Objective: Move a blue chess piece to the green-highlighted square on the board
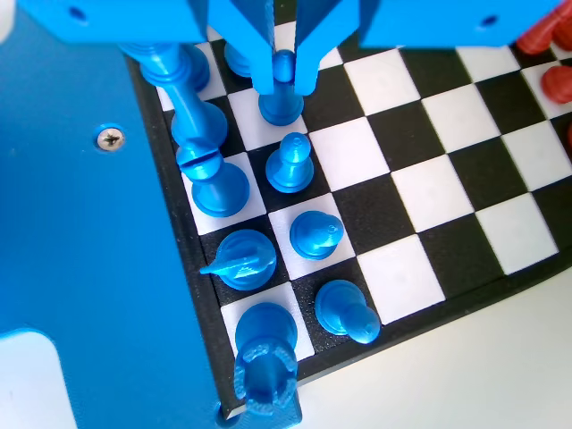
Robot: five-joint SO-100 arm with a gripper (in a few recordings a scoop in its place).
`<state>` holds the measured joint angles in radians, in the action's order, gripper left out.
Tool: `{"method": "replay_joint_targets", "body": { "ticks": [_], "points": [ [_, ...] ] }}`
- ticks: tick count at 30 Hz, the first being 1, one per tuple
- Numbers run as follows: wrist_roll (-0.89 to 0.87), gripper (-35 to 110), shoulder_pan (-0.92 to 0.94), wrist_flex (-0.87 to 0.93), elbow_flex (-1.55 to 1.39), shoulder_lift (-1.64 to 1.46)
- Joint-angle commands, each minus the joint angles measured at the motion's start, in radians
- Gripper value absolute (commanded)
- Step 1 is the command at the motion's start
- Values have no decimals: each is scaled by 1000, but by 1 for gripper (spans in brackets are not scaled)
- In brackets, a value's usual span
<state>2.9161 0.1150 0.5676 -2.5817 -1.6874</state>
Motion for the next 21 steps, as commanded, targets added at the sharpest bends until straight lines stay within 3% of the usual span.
{"method": "replay_joint_targets", "body": {
  "ticks": [1, 11, 21],
  "points": [
    [147, 1, 17, -14, -12, -6],
    [141, 1, 18, -3, 26, 11],
    [117, 1, 21, 126, 143, 35]
  ]
}}
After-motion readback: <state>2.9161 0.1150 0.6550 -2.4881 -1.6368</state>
